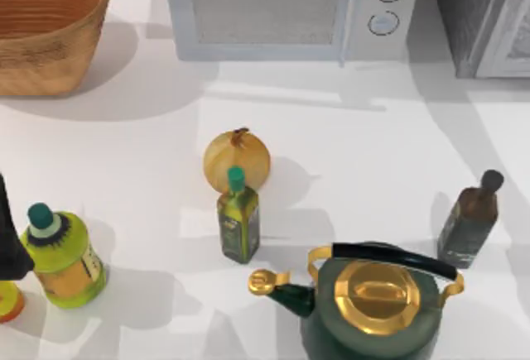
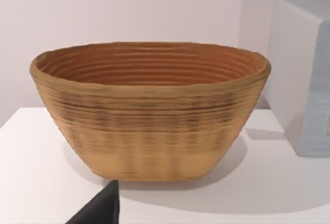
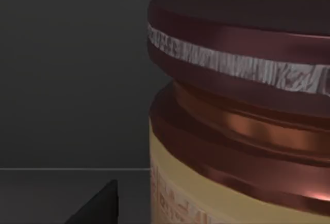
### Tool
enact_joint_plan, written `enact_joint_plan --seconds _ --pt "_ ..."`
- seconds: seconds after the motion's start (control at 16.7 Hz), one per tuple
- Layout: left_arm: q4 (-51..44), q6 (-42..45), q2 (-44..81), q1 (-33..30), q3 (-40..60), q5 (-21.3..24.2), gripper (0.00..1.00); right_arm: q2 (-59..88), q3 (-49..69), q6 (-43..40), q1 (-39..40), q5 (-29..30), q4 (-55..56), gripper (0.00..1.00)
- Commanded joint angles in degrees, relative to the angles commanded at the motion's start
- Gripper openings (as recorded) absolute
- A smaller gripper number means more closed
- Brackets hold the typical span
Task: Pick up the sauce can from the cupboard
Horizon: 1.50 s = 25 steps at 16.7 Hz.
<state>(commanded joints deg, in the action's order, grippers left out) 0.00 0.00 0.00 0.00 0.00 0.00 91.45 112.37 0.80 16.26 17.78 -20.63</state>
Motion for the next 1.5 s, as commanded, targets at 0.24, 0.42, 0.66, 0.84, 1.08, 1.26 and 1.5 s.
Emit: enact_joint_plan --seconds 0.24,0.42,0.66,0.84,1.08,1.26,1.5 --pt "0.0 0.0 0.0 0.0 0.0 0.0 1.00 4.2 4.1 0.0 -1.2 -1.2 0.1 1.00" --pt "0.0 0.0 0.0 0.0 0.0 0.0 1.00 4.2 4.1 0.0 -1.2 -1.2 0.1 1.00" --pt "0.0 0.0 0.0 0.0 0.0 0.0 1.00 4.2 4.1 0.0 -1.2 -1.2 0.1 0.70" --pt "0.0 0.0 0.0 0.0 0.0 0.0 1.00 4.2 4.1 0.0 -1.2 -1.2 0.1 0.47" --pt "0.0 0.0 0.0 0.0 0.0 0.0 1.00 4.2 4.1 0.0 -1.2 -1.2 0.1 0.17" --pt "0.0 0.0 0.0 0.0 0.0 0.0 1.00 4.2 4.1 0.0 -1.2 -1.2 0.1 0.00" --pt "0.0 0.0 0.0 0.0 0.0 0.0 1.00 4.2 4.1 0.0 -1.2 -1.2 0.1 0.00"
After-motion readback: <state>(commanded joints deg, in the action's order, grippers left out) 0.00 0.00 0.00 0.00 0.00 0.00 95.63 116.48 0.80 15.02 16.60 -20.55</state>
